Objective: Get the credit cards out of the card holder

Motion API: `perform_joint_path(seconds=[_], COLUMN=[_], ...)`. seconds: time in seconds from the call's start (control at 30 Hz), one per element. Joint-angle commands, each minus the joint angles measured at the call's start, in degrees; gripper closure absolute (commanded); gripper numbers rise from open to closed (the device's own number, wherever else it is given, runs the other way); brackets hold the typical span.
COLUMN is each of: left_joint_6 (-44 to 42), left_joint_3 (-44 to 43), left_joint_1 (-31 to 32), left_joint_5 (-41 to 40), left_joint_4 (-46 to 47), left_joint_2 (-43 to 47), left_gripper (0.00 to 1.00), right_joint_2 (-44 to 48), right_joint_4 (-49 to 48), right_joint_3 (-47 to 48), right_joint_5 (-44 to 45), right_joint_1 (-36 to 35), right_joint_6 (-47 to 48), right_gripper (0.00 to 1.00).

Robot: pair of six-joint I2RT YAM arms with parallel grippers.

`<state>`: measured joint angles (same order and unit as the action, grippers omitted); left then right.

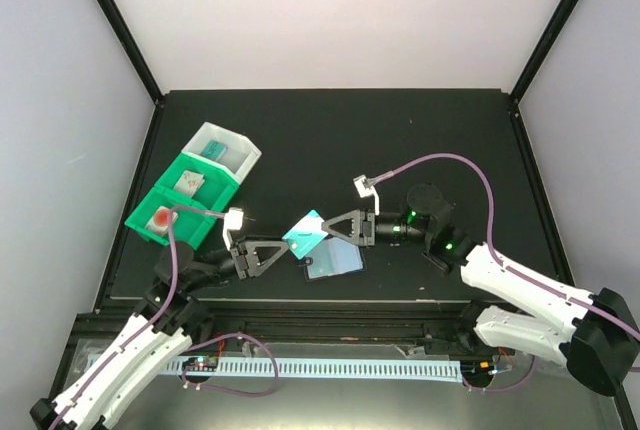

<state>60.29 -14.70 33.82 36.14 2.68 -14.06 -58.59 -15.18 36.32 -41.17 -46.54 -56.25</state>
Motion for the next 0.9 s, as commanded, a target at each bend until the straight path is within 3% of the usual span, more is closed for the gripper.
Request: perform_joint_path(seconds=[0.0,0.23,0.77,0.87], left_joint_6=[4.29,7.08,10.88,11.81], left_joint_3=[0.47,1.16,3.24,3.74], left_joint_1=[-0.04,-0.07,0.01,0.01], left_joint_5=[-2.52,-2.43,-2.44,-2.62], left_joint_4=[3.59,6.60,13.72,14.40], left_joint_2=[0.73,-1.56,-4.50,-4.57], left_gripper=[0.43,0.59,0.72,0.84], right_joint_2=[-0.36,-1.22,-3.97,-4.36], right_joint_4=[-10.44,-14.61,-18.02,-18.59], right_joint_3=[-1.71,-3.93,-5.33,-5.66], right_joint_5=[5.78,8.00,7.25,7.16], right_joint_1=[-0.21,-0.19,-0.21,-0.21], right_joint_6=[-9.36,-13.55,-15.18,-15.43], right_gripper=[0.99,0.99,0.99,0.99])
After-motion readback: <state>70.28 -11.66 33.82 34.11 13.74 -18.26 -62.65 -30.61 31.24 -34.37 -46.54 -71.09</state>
